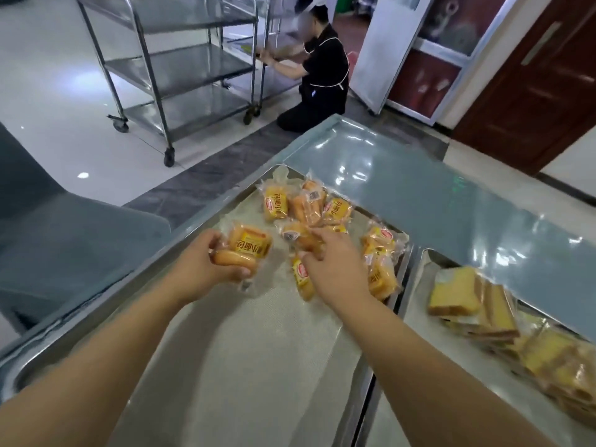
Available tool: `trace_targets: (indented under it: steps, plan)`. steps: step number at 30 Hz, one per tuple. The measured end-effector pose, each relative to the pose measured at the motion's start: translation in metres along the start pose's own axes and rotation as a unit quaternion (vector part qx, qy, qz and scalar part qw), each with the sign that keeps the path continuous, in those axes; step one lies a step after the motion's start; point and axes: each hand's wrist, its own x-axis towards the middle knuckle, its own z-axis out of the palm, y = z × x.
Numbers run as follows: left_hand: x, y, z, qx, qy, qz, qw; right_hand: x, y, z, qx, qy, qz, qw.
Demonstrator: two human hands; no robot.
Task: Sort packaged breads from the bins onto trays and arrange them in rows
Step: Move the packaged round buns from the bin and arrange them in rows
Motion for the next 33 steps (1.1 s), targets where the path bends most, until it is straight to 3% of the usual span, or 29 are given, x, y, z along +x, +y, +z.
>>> trace_targets:
  steps: [4, 11, 17, 25, 33]
  plan:
    - [0.043, -0.002, 0.003, -0.002, -0.012, -0.009, 1.0, 0.046, -0.012, 0.018, 0.004, -0.014, 0.006, 1.0]
    - [0.078, -0.013, 0.022, 0.061, 0.055, -0.036, 0.996, 0.091, -0.013, 0.055, -0.064, -0.09, 0.045, 0.993]
    - [0.08, -0.004, 0.019, 0.228, 0.055, -0.03, 0.972, 0.101, -0.015, 0.04, -0.156, -0.14, 0.034, 0.977]
    - [0.026, 0.033, -0.006, 0.317, 0.039, 0.038, 0.947, 0.055, -0.019, -0.024, -0.165, -0.122, 0.028, 0.978]
    - [-0.062, 0.064, 0.018, 0.333, -0.03, 0.11, 0.936, -0.059, 0.016, -0.065, -0.168, -0.131, 0.065, 0.975]
